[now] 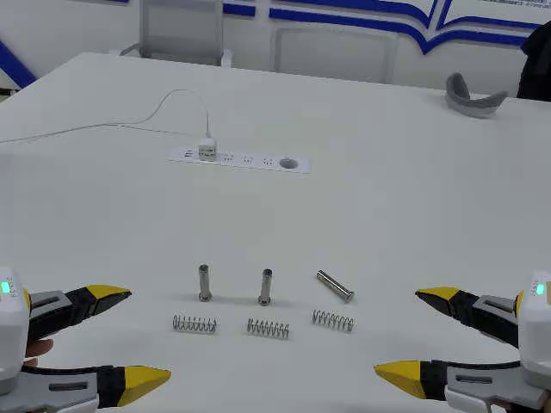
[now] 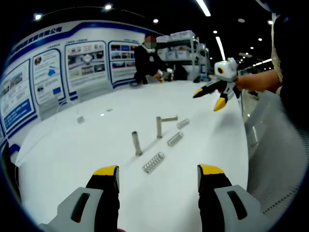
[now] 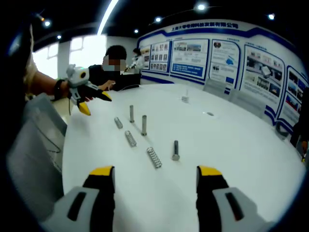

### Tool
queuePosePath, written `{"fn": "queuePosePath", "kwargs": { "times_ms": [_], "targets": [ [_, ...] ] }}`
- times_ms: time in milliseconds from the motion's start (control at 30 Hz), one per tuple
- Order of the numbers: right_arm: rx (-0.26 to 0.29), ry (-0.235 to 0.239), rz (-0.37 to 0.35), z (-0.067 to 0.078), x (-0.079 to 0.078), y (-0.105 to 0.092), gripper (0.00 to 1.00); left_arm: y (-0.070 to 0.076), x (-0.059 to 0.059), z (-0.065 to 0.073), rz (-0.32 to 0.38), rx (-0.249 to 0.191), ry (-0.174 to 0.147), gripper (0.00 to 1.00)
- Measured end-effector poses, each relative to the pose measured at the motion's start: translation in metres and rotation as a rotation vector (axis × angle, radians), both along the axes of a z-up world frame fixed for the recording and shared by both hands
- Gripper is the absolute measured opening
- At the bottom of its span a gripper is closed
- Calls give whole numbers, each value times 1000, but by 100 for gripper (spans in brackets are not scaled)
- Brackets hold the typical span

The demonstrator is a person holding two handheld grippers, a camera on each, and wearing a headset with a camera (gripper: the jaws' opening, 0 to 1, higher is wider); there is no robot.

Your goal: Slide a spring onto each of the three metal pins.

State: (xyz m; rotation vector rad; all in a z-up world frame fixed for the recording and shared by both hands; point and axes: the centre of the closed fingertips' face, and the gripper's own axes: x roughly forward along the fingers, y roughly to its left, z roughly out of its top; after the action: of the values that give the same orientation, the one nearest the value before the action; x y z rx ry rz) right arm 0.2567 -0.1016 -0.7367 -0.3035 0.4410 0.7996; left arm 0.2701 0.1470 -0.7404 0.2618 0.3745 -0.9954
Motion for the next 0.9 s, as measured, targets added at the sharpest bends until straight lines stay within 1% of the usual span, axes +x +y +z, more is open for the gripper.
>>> {"fn": "queuePosePath", "kwargs": {
  "times_ms": [367,900],
  "targets": [
    [-10,6,5,-3,-1,1,70,1,-1,-2,11,-1,6,66],
    [-6,16,-2,-3,1,1,69,0,-3,-4,20,-13,10,66]
  ]
}}
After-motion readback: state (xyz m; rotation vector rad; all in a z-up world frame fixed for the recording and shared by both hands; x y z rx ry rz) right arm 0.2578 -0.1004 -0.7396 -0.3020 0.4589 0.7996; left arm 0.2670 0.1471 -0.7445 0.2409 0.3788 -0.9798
